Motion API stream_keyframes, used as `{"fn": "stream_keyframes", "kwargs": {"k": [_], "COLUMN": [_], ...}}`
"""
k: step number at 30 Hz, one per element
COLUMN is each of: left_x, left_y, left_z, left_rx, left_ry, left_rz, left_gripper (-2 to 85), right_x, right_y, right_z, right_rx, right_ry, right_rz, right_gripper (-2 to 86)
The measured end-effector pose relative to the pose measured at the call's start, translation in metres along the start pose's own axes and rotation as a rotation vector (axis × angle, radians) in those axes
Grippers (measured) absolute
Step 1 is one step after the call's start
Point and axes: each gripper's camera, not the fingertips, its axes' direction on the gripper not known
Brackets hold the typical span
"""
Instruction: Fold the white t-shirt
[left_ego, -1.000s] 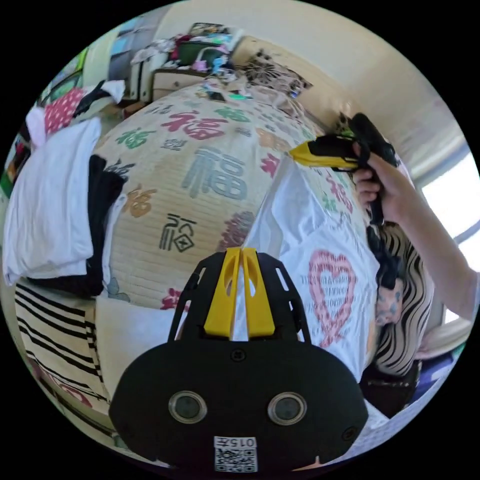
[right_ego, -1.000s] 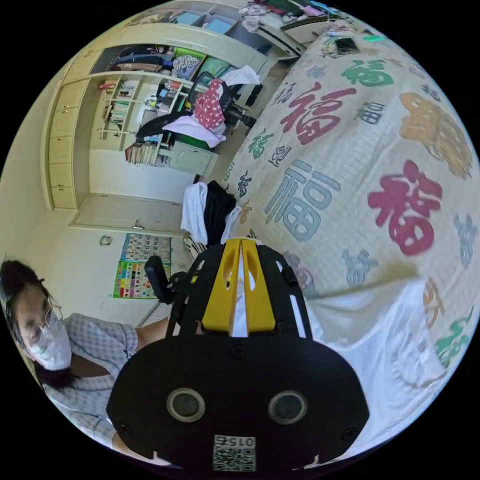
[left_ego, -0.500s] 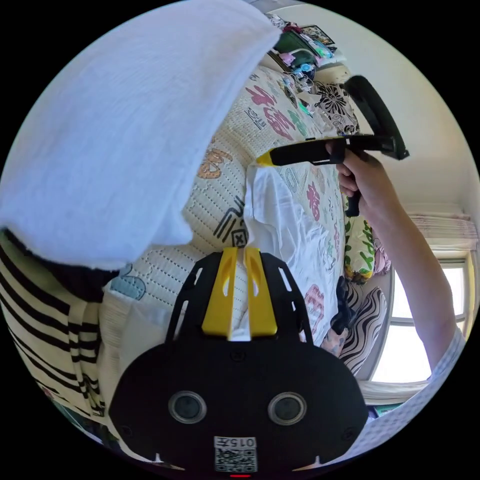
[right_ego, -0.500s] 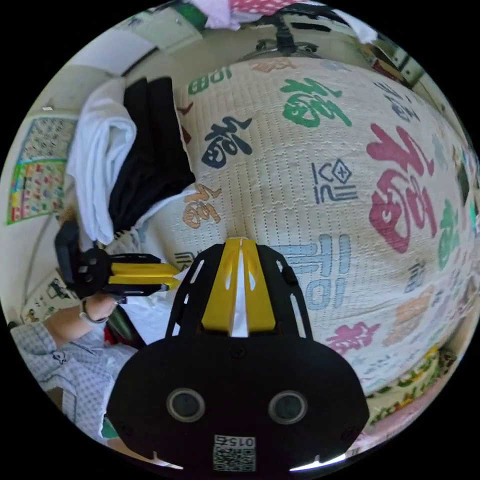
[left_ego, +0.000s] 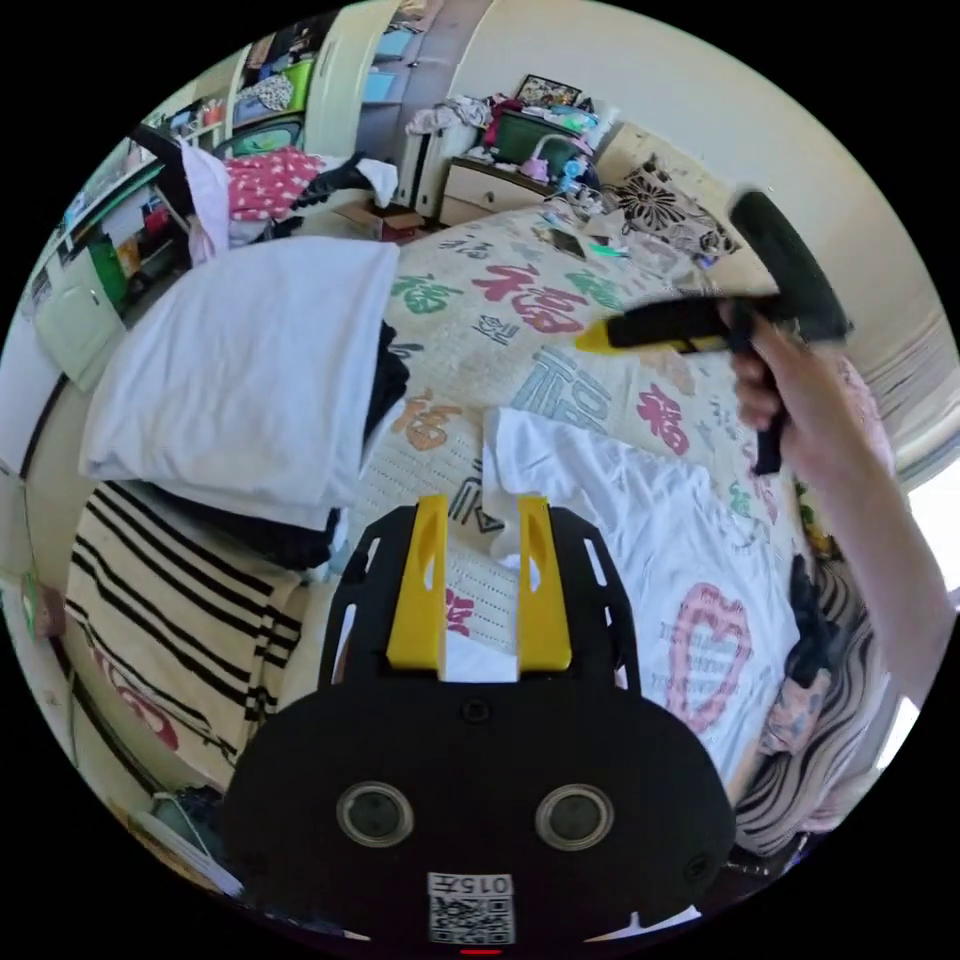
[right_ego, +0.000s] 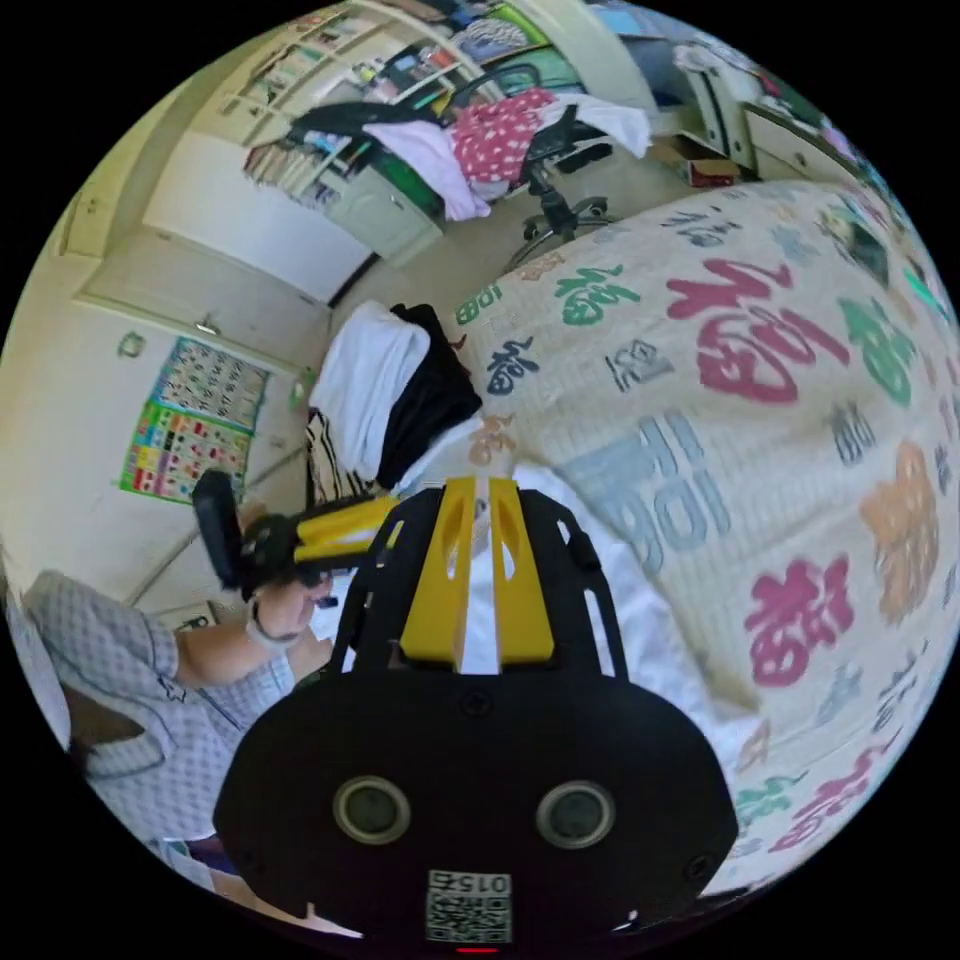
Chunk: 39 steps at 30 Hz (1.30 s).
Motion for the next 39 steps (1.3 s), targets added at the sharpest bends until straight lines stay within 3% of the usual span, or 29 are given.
{"fn": "stream_keyframes", "kwargs": {"k": [3,7,16,19,22,27,29,32,39], "left_x": [0.016,0.042,0.028,0.058,0.117,0.186,0.186,0.174,0.178], "left_y": [-0.006,-0.012,-0.008,0.007,0.047,0.153,0.192,0.214,0.228], "left_z": [0.030,0.083,0.104,0.086,0.094,0.123,0.145,0.172,0.222], "left_rx": [-0.122,-0.226,-0.192,-0.125,-0.272,-0.504,-0.608,-0.666,-0.648], "left_ry": [0.163,0.139,-0.021,0.027,0.098,-0.022,-0.168,-0.230,-0.223], "left_rz": [0.068,0.132,-0.080,0.018,0.247,0.586,0.592,0.482,0.416], "left_gripper": [5.1,3.0,4.3,4.6,4.6,5.9,8.7,9.1,8.6], "right_x": [0.019,0.035,0.000,-0.013,-0.032,-0.077,-0.089,-0.100,-0.123], "right_y": [0.092,0.253,0.544,0.592,0.619,0.648,0.660,0.678,0.691], "right_z": [-0.028,-0.046,-0.026,-0.017,-0.017,-0.018,-0.011,0.008,0.016], "right_rx": [0.091,0.225,0.242,0.261,0.271,0.146,0.074,-0.014,-0.118], "right_ry": [-0.013,-0.063,-0.039,-0.085,-0.035,0.178,0.143,0.059,0.201], "right_rz": [0.102,0.399,1.040,1.126,1.164,1.136,1.115,1.111,1.086], "right_gripper": [1.1,0.5,0.0,0.3,0.7,1.7,3.0,5.3,4.9]}}
